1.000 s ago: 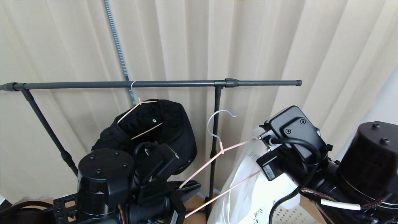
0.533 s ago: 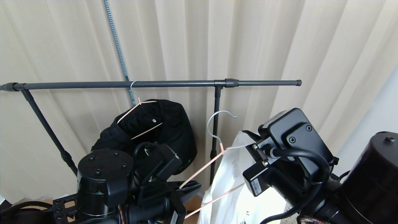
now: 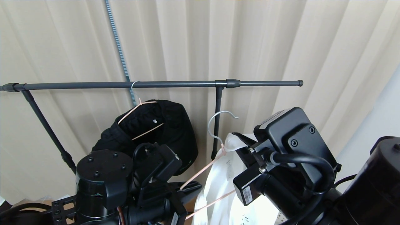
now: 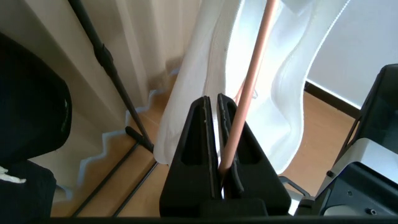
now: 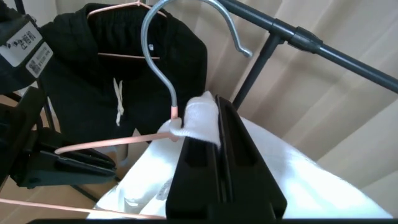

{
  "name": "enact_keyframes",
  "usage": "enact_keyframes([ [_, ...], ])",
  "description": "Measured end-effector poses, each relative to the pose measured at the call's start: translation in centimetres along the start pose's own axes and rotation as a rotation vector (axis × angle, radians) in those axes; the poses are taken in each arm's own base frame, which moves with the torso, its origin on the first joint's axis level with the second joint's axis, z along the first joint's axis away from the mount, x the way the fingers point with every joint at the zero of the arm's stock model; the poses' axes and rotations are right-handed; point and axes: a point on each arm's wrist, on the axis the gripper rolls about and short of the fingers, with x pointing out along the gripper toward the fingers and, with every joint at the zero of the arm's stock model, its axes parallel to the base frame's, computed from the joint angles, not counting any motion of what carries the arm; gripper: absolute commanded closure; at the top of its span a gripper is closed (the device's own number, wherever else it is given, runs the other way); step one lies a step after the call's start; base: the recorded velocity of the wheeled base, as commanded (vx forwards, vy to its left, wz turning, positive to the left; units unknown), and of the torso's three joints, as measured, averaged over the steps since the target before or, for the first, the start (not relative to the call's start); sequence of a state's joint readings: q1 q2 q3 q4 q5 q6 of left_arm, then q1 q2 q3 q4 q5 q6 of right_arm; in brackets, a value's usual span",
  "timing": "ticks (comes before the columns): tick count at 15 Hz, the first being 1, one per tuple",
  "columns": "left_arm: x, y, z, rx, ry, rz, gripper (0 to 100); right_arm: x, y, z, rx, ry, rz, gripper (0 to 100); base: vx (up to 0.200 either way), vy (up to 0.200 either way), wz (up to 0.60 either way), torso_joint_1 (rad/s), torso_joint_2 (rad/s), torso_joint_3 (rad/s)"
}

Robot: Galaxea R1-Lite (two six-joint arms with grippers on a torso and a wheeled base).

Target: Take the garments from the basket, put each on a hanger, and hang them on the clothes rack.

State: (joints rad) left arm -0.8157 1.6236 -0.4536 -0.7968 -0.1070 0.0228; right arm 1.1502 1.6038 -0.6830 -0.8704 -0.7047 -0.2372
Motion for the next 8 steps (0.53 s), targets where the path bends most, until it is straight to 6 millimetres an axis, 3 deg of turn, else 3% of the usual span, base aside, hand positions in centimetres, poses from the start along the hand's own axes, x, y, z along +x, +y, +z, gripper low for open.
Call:
enact_keyframes([
  [1,-0.1,0.0,0.0,0.003,-0.007,-0.001,100,0.0,-0.1,0.1,0.002,-0.001,-0.008,100,0.0,0.0,0.0,0.0,0.0,0.0],
  [2,-0.2,-0.1,0.0,0.006,-0.013,-0.003,100,0.0,-0.2,0.1,0.005,0.001,-0.025,0,0.0,0.0,0.0,0.0,0.0,0.0],
  [8,-1.2,-0.4,-0.1,0.012,-0.023,-0.01,100,0.8,-2.0,0.6,0.022,-0.002,-0.112,0,0.0,0.0,0.0,0.0,0.0,0.0],
])
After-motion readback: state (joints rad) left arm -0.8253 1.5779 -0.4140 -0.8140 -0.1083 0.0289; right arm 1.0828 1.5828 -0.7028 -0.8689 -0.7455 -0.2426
